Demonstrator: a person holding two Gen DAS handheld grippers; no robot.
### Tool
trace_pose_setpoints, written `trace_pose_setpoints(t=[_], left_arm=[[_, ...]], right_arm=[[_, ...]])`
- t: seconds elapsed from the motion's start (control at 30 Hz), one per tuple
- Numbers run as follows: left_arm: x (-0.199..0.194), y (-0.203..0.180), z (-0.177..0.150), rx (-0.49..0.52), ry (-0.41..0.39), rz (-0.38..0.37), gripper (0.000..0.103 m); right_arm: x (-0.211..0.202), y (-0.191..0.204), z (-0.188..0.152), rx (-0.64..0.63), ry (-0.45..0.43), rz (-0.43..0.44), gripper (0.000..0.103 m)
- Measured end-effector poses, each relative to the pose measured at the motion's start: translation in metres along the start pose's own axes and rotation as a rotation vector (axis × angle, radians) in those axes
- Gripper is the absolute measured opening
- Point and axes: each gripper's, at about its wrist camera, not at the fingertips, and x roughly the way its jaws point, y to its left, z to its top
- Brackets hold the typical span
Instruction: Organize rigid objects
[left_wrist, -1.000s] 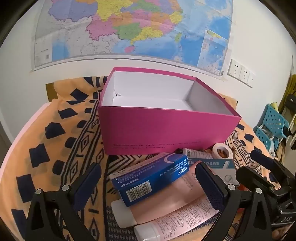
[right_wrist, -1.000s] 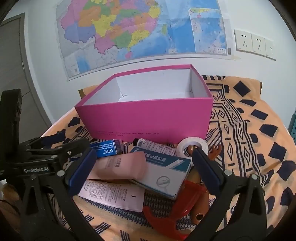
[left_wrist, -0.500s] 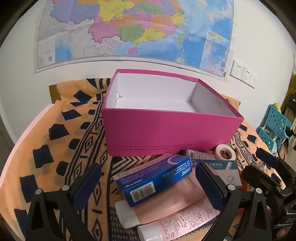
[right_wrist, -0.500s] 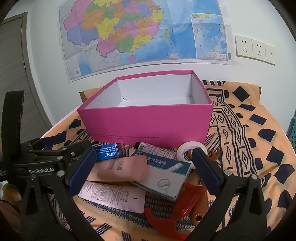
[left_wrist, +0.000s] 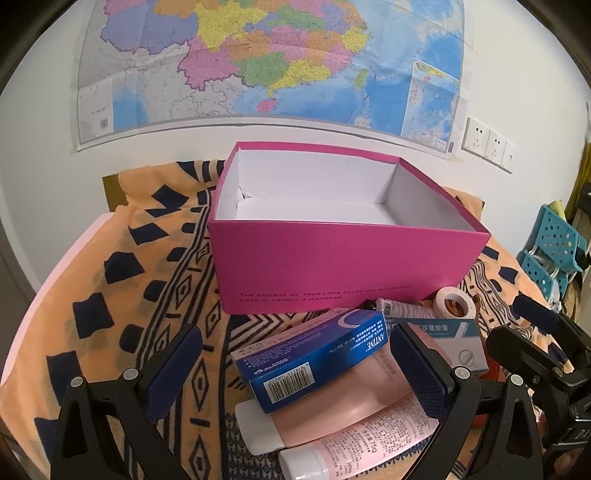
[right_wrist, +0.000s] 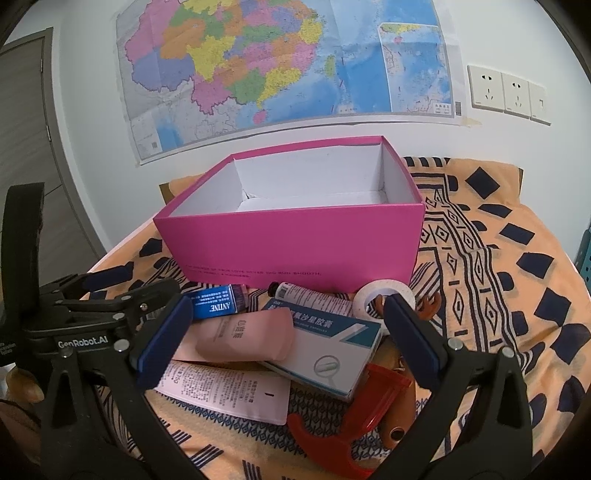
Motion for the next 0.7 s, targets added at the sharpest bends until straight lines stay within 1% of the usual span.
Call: trace_pose_setpoints(t=[0.7], left_arm=[[-0.0010, 0.0016, -0.0016, 0.004, -0.010, 0.025, 0.103]], right_arm=[[0.0001, -0.0001, -0.0017, 0.006, 0.001, 0.007, 0.103]])
